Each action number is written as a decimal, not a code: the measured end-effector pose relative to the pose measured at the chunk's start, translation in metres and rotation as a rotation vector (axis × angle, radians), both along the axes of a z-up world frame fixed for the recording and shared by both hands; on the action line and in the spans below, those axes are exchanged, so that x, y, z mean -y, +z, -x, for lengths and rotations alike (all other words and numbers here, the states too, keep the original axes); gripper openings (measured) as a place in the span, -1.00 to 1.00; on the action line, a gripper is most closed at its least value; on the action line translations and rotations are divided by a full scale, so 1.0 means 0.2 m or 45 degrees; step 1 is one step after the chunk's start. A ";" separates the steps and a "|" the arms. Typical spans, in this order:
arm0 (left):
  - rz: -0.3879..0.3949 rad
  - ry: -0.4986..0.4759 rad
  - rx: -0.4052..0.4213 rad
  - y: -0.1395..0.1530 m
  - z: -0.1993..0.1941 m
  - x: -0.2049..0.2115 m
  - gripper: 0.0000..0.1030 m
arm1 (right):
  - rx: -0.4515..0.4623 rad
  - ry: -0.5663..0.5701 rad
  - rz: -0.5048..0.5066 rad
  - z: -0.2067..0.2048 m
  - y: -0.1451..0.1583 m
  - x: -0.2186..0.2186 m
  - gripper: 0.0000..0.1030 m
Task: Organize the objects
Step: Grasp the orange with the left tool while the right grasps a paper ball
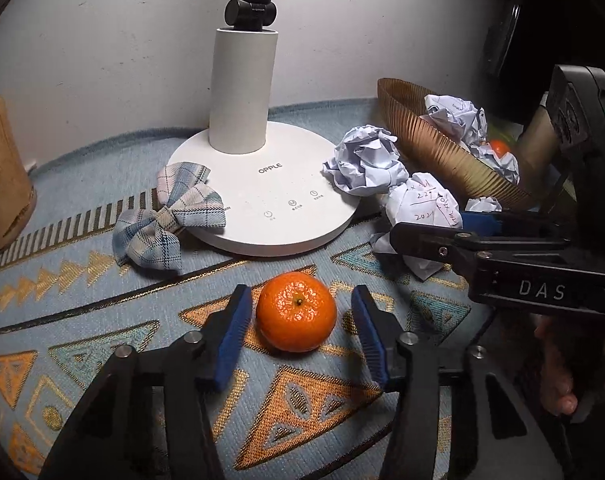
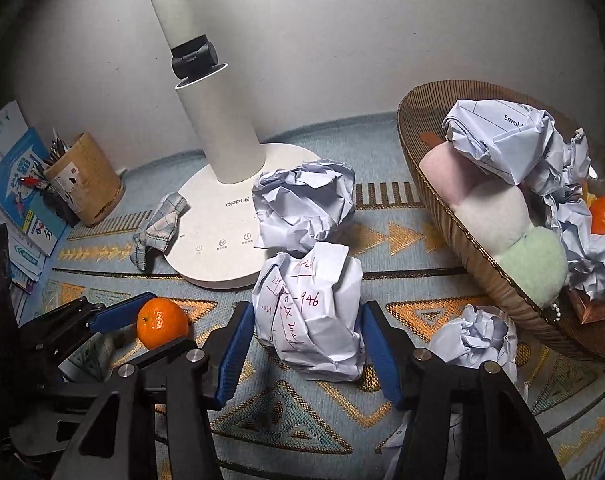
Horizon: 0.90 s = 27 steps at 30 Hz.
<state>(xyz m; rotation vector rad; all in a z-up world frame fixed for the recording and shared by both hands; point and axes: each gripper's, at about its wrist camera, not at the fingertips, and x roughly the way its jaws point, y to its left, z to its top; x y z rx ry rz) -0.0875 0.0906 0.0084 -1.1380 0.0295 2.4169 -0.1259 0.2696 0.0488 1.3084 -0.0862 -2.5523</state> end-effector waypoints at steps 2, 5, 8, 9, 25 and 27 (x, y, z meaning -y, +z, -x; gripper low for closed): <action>-0.015 0.023 -0.019 0.02 -0.02 0.02 -0.31 | -0.021 0.026 0.046 -0.05 0.04 0.00 -0.01; -0.058 0.068 -0.001 0.08 -0.04 0.10 -0.31 | -0.044 0.080 0.030 -0.17 0.14 0.03 -0.01; -0.061 0.090 -0.024 0.14 -0.13 0.17 -0.31 | 0.004 0.164 0.064 -0.31 0.16 0.09 0.01; -0.066 0.102 -0.026 0.15 -0.15 0.19 -0.31 | 0.021 0.175 0.076 -0.35 0.14 0.10 0.01; -0.100 0.170 0.001 0.00 -0.20 0.26 -0.30 | -0.025 0.136 -0.086 -0.47 -0.13 0.21 0.71; -0.112 0.173 0.019 0.00 -0.20 0.28 -0.24 | -0.037 0.131 -0.122 -0.47 -0.13 0.22 0.71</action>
